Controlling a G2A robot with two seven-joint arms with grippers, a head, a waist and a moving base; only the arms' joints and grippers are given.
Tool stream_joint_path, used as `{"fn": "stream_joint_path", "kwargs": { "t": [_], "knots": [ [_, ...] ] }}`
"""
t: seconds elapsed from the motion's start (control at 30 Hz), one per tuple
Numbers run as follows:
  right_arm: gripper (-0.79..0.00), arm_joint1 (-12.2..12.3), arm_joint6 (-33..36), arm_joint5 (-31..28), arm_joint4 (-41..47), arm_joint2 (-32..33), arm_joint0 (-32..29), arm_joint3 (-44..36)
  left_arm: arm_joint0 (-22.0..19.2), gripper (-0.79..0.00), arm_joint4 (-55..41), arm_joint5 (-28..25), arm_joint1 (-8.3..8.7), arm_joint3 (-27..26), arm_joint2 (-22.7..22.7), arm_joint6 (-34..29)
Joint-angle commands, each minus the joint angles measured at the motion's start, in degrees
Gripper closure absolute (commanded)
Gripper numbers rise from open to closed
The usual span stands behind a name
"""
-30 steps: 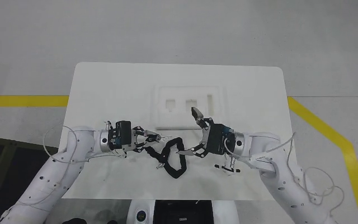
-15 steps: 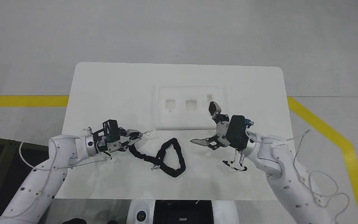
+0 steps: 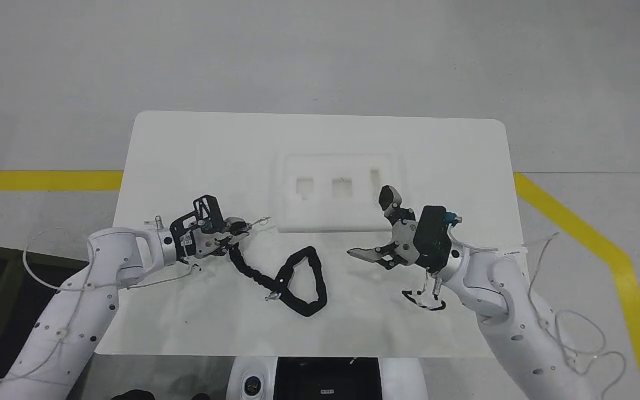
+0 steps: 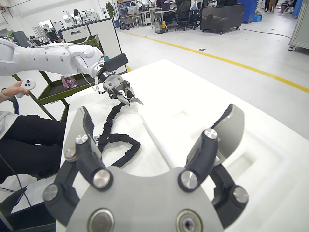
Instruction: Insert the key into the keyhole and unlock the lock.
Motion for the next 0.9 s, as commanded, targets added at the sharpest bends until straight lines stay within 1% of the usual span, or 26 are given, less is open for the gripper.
{"fn": "stream_joint_path", "kwargs": {
  "t": [0.0,0.03,0.07,0.1,0.13,0.17,0.2,0.33,0.4,0.5,0.63,0.8,0.87],
  "knots": [
    [-0.785,0.1,0.0,0.1,0.1,0.5,-0.4,0.0,-0.5,-0.015,-0.3,-0.1,-0.12,0.4,0.4,-0.4],
    [-0.785,0.1,0.1,0.1,0.1,0.7,-0.6,0.0,-0.7,-0.206,-0.3,0.0,-0.17,0.6,0.5,-0.5],
    [-0.785,0.1,0.0,0.1,0.0,0.9,-0.8,0.0,-0.9,-0.342,-0.6,-0.2,-0.24,0.7,0.7,-0.4],
    [-0.785,0.1,0.0,0.1,-0.1,1.0,-1.0,-0.1,-1.1,-0.388,-0.7,-0.3,-0.29,1.0,0.8,-0.3],
    [-0.785,0.2,0.0,0.1,-0.1,1.2,-1.1,-0.1,-1.3,-0.606,-0.7,-0.4,-0.33,1.1,1.0,-0.3],
    [-0.785,0.2,-0.1,0.1,-0.2,1.3,-1.3,-0.1,-1.5,-0.760,-0.8,-0.6,-0.38,1.3,1.1,-0.3],
    [-0.785,0.2,-0.1,0.1,-0.3,1.3,-1.4,-0.1,-1.7,-0.785,-0.9,-0.8,-0.44,1.5,1.3,0.1],
    [-0.785,0.2,-0.3,0.2,-0.5,1.5,-1.7,0.0,-2.5,-0.785,-0.7,-1.3,-0.58,2.0,1.4,2.0],
    [-0.785,0.2,-0.4,0.1,-0.4,1.6,-1.7,0.1,-2.6,-0.785,-0.2,-1.3,-0.57,1.7,0.9,4.2],
    [-0.785,0.2,-1.1,0.1,-0.8,1.8,-1.8,0.0,-2.2,-0.785,1.8,-1.3,-0.41,0.7,-0.3,9.1],
    [-0.785,0.1,-2.3,0.4,-2.5,2.2,-1.3,0.4,-1.7,-0.785,6.4,-1.0,-0.09,-0.3,-2.1,17.7],
    [-0.785,0.1,-5.8,4.5,-5.7,4.2,-0.4,1.7,-2.3,-0.785,11.8,1.2,0.32,-0.1,-4.4,27.4],
    [-0.785,0.1,-7.4,6.4,-6.6,5.5,-0.4,2.2,-2.7,-0.785,13.7,1.4,0.56,0.5,-5.5,30.2]
  ]
}}
